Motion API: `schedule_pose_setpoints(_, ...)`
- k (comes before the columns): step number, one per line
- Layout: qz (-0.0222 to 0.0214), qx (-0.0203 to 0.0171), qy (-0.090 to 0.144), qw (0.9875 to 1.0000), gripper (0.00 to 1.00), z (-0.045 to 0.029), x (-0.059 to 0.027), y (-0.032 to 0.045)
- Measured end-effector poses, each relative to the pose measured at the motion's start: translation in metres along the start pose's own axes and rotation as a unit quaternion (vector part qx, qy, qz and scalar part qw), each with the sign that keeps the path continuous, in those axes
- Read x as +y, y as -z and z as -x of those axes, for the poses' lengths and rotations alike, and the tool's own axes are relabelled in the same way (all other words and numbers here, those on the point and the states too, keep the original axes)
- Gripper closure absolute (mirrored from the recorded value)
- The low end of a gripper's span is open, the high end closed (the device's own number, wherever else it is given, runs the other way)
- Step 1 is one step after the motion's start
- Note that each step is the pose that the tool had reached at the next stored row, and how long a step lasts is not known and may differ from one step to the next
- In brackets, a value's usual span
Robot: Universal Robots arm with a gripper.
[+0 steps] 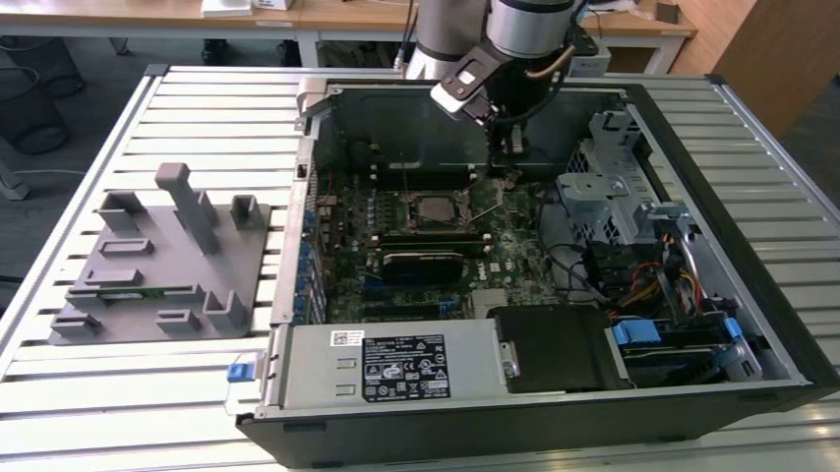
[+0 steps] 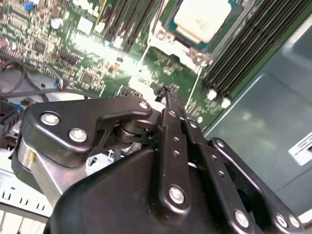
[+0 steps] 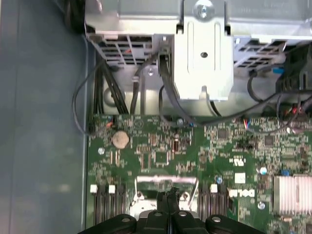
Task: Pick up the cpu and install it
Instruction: 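Close the cpu cover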
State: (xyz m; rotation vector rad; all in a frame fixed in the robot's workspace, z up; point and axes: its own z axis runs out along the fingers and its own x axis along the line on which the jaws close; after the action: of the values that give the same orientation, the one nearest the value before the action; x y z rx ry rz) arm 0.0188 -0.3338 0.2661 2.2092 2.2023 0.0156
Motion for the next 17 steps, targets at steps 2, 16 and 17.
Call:
schedule_pose_setpoints(2,-0.0001,0.0,0.0,1.0,0.89,0.0,0.0049,-0.0001)
schedule_pose_setpoints(16,-0.0009,0.0,0.0,1.0,0.89,-0.0001,0.0365,-0.001)
schedule_pose_setpoints(17,-0.0009,0.0,0.0,1.0,0.89,-0.0002,0.0382,-0.0012)
